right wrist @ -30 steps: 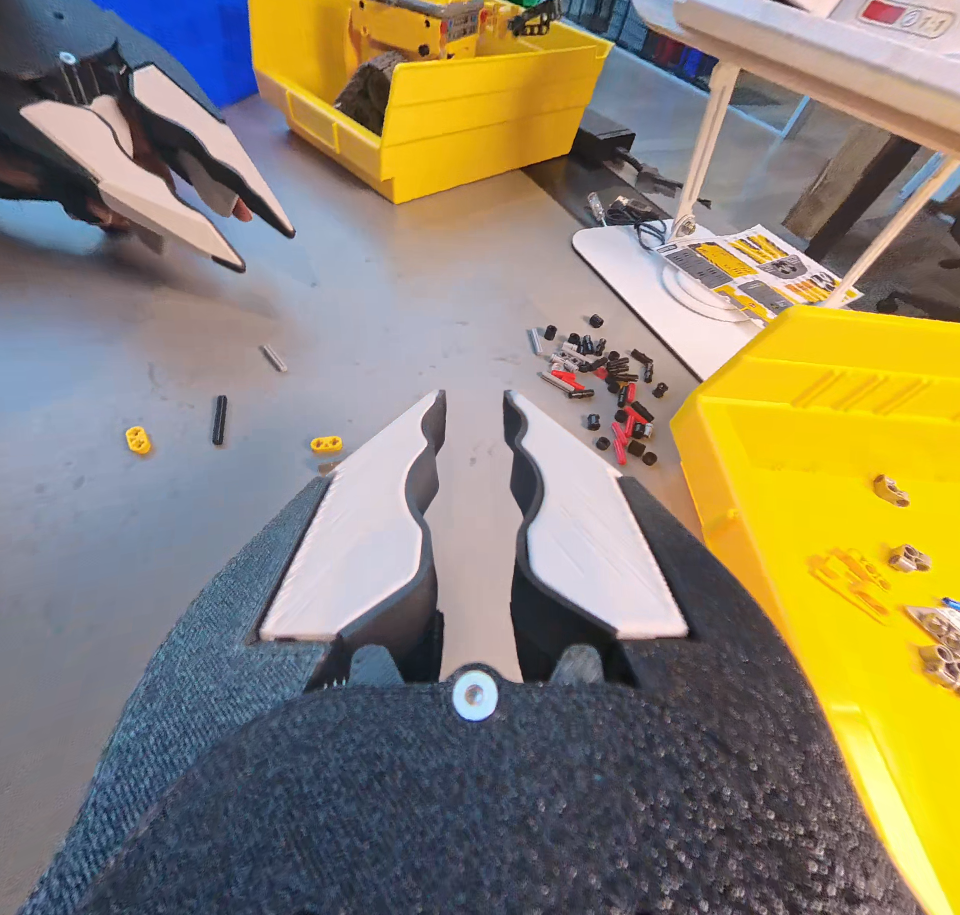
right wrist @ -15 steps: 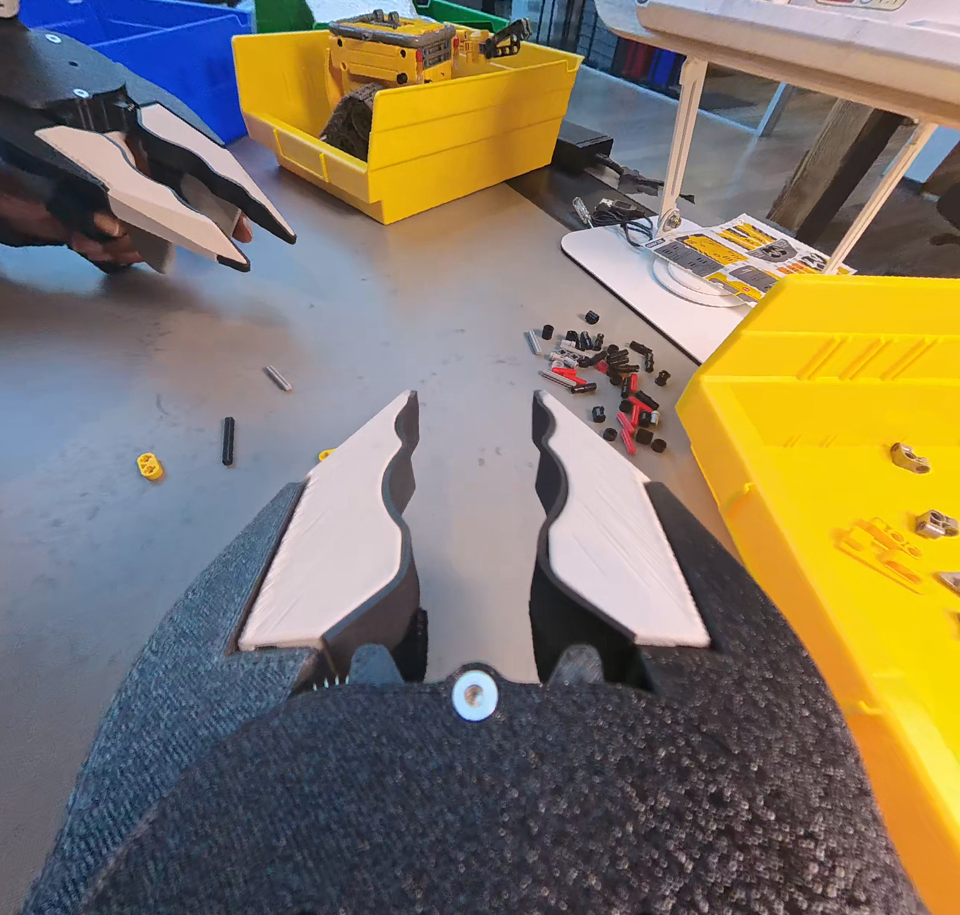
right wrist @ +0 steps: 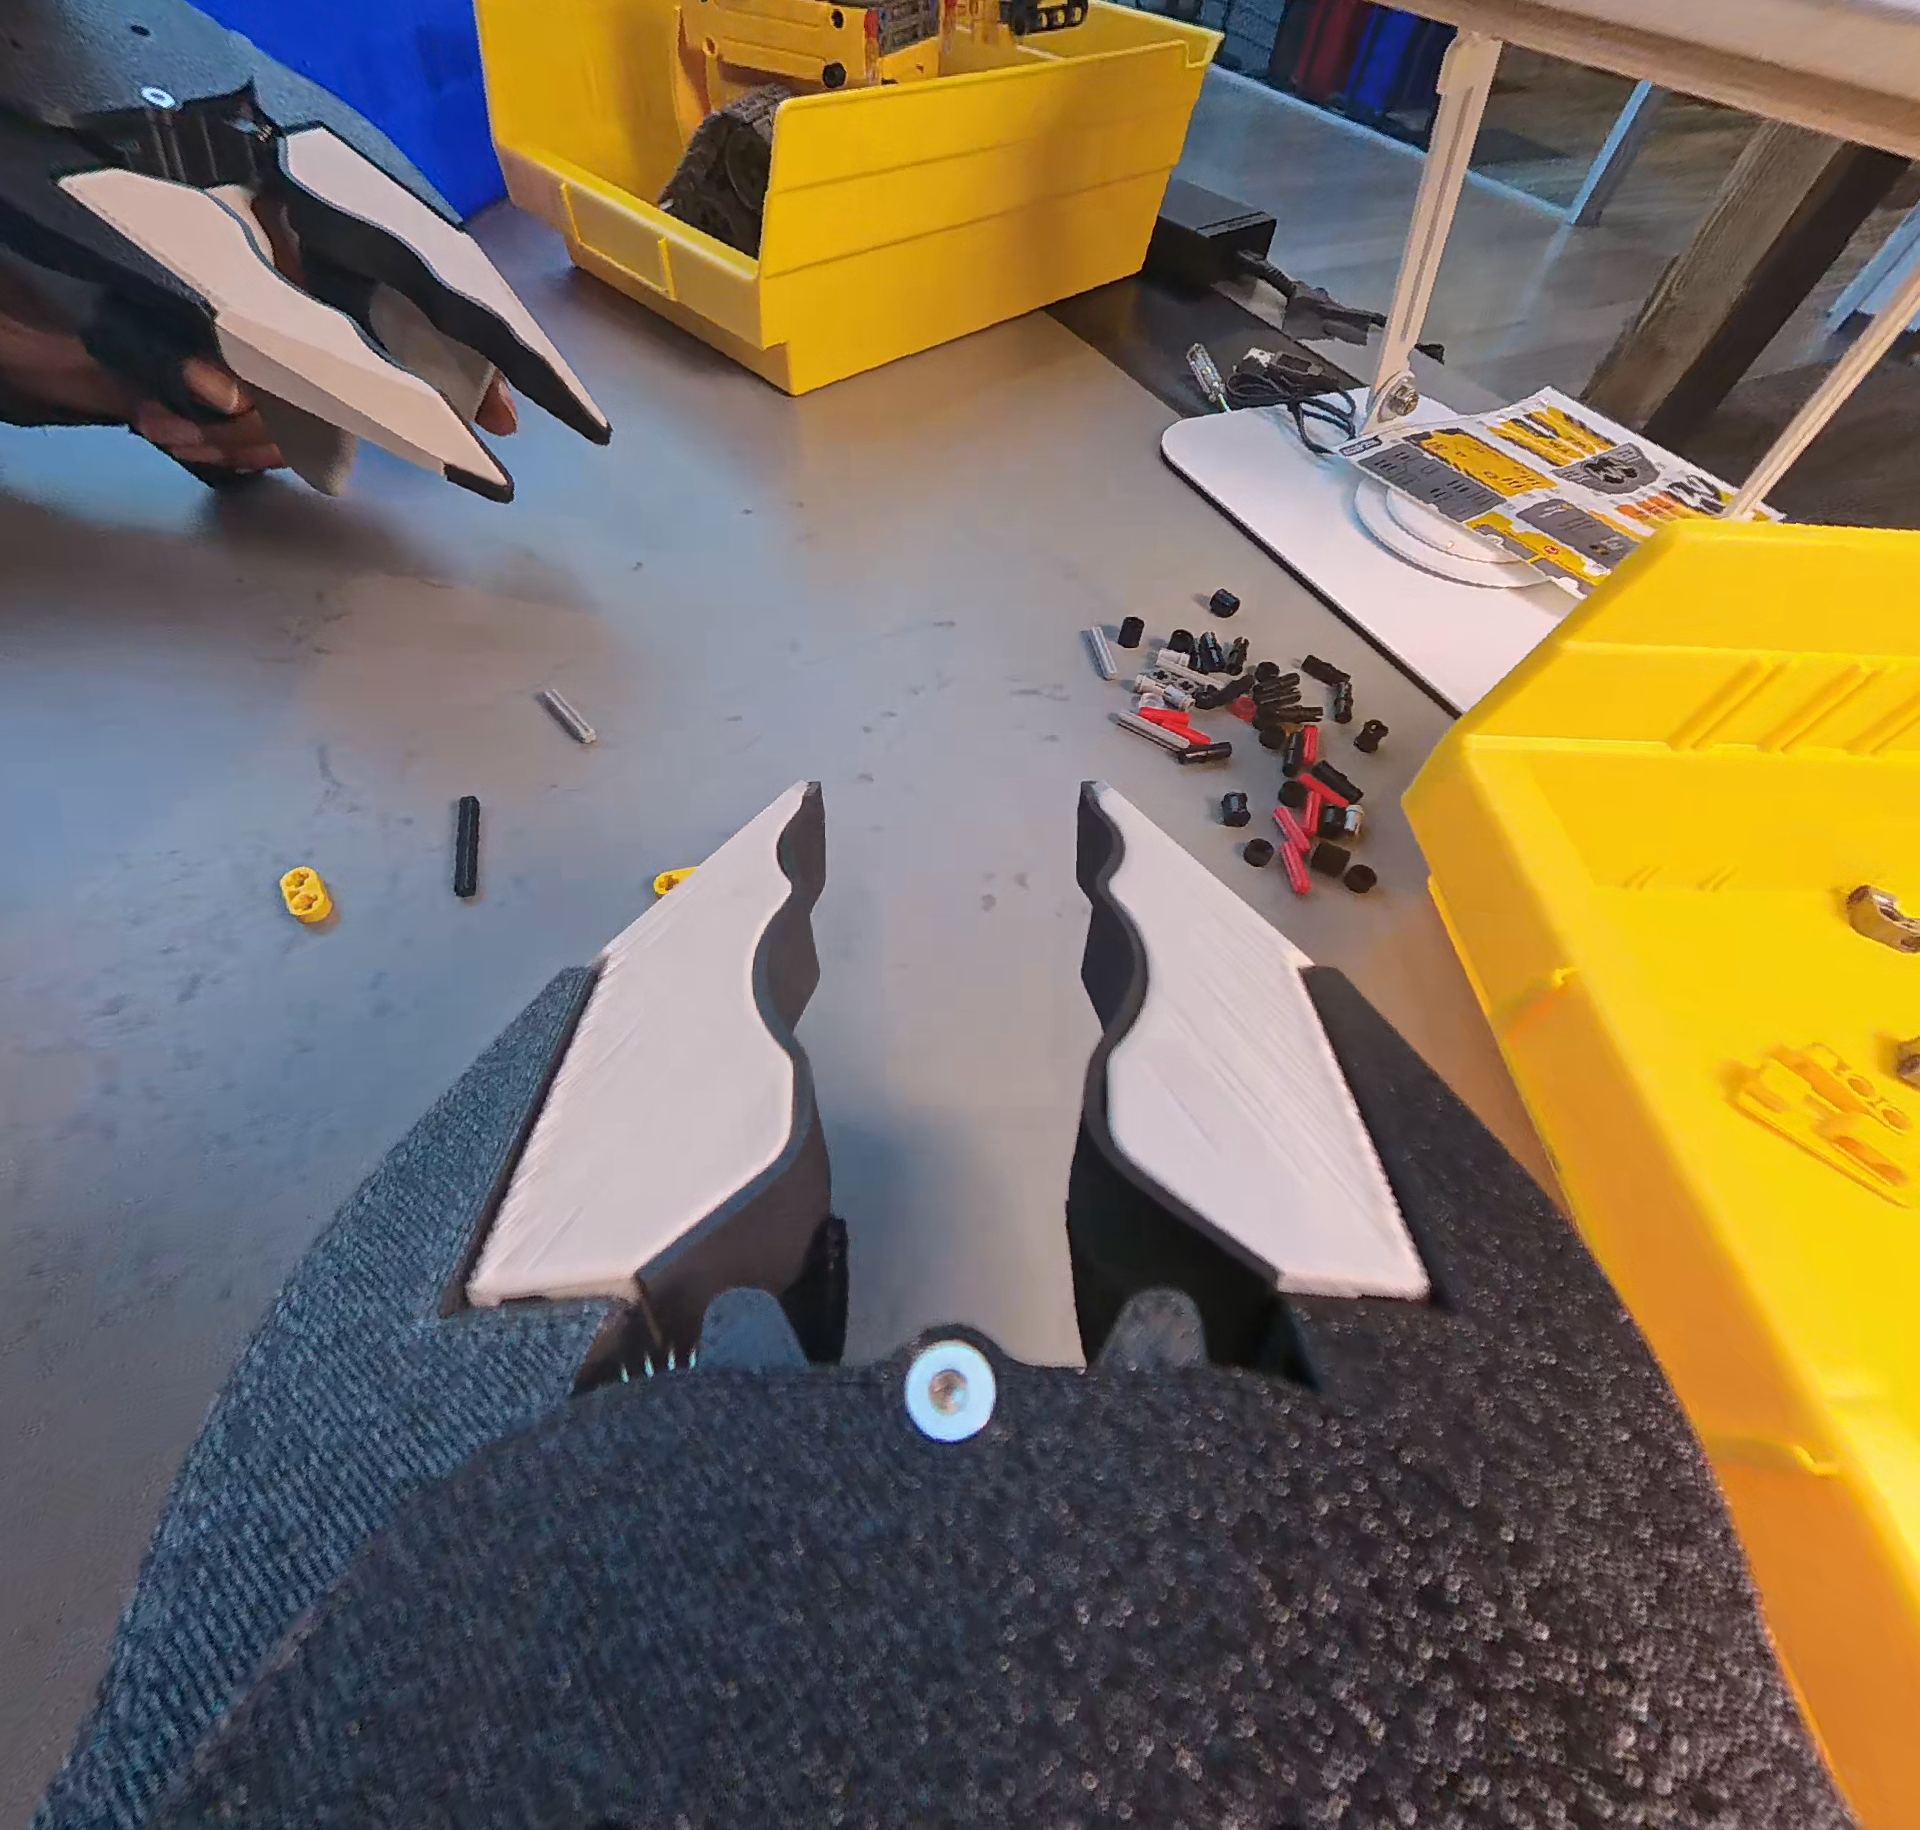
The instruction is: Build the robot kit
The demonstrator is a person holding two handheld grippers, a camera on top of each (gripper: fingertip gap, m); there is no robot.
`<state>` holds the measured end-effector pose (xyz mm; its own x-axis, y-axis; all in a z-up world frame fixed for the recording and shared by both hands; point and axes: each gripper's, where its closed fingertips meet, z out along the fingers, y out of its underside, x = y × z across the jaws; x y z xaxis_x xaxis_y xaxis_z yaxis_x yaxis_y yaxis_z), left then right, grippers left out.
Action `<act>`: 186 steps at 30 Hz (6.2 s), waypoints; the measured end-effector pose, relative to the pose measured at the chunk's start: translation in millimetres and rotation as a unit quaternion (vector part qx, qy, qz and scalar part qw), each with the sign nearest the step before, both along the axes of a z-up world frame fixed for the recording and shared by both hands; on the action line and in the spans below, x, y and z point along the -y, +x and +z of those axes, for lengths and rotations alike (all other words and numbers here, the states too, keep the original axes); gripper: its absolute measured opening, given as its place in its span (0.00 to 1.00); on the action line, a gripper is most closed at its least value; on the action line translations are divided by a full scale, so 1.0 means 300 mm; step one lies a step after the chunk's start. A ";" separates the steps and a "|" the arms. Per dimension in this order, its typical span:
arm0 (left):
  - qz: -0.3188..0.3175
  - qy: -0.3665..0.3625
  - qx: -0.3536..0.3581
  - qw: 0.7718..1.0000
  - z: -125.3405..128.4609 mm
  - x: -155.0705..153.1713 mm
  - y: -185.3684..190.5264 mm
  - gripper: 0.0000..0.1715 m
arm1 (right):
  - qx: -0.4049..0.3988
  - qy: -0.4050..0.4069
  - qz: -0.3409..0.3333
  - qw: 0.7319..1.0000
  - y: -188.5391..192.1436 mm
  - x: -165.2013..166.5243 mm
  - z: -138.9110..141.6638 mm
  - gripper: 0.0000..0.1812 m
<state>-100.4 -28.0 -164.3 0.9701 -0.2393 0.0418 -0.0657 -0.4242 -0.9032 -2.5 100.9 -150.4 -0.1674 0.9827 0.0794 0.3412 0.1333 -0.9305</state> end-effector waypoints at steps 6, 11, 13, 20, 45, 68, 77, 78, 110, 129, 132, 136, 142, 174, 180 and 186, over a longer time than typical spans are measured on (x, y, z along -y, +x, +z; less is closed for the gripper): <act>-0.082 -0.006 -0.022 0.996 -0.014 0.024 0.092 0.16 | 0.009 0.004 0.009 1.000 0.001 0.011 -0.013 0.27; -0.186 -0.023 -0.057 0.981 -0.049 0.072 0.226 0.14 | 0.019 0.017 0.020 0.999 0.000 0.030 -0.024 0.27; -0.201 -0.042 -0.076 0.976 -0.078 0.081 0.249 0.13 | 0.025 0.022 0.025 0.999 0.000 0.038 -0.035 0.27; -0.208 -0.076 -0.110 0.969 -0.129 0.082 0.289 0.11 | 0.044 0.037 0.042 0.997 0.001 0.064 -0.063 0.26; -0.129 -0.066 -0.126 0.981 -0.117 -0.021 0.187 0.02 | 0.022 0.039 0.088 0.995 -0.003 0.153 -0.022 0.24; -0.244 0.147 0.135 0.949 0.225 0.070 0.372 0.01 | -0.121 -0.069 0.262 0.955 0.048 0.496 0.237 0.09; -0.255 0.161 0.130 0.945 0.239 0.085 0.389 0.01 | -0.112 -0.067 0.264 0.956 0.036 0.517 0.209 0.02; -0.256 0.160 0.129 0.944 0.239 0.085 0.390 0.02 | -0.110 -0.069 0.265 0.955 0.037 0.518 0.208 0.02; -0.237 -0.112 -0.110 0.959 -0.166 0.089 0.409 0.04 | 0.207 0.056 0.257 0.942 0.071 0.507 -0.160 0.02; -0.271 -0.108 -0.111 0.950 -0.167 0.087 0.406 0.04 | 0.272 0.154 0.379 0.871 0.074 0.516 -0.162 0.02; -0.283 -0.106 -0.114 0.946 -0.168 0.088 0.407 0.04 | 0.277 0.167 0.408 0.854 0.079 0.517 -0.162 0.02; -0.292 -0.108 -0.109 0.944 -0.168 0.088 0.407 0.04 | 0.276 0.174 0.429 0.842 0.076 0.521 -0.162 0.02; -0.297 -0.110 -0.105 0.943 -0.168 0.089 0.406 0.04 | 0.275 0.196 0.435 0.835 0.074 0.514 -0.163 0.02; -0.313 -0.115 -0.096 0.938 -0.168 0.089 0.405 0.04 | 0.243 0.156 0.505 0.813 0.074 0.531 -0.166 0.02; -0.317 -0.116 -0.093 0.937 -0.168 0.089 0.405 0.04 | 0.211 0.102 0.497 0.836 0.073 0.525 -0.164 0.02; -0.321 -0.117 -0.091 0.935 -0.168 0.089 0.405 0.03 | 0.199 0.093 0.492 0.842 0.074 0.526 -0.165 0.02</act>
<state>21.0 -54.5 -214.7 0.6255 -0.7801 0.0136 -0.5190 -0.4291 -0.7392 19.6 -57.1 -200.0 -0.9435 0.3293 -0.0381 0.2604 0.6650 -0.6999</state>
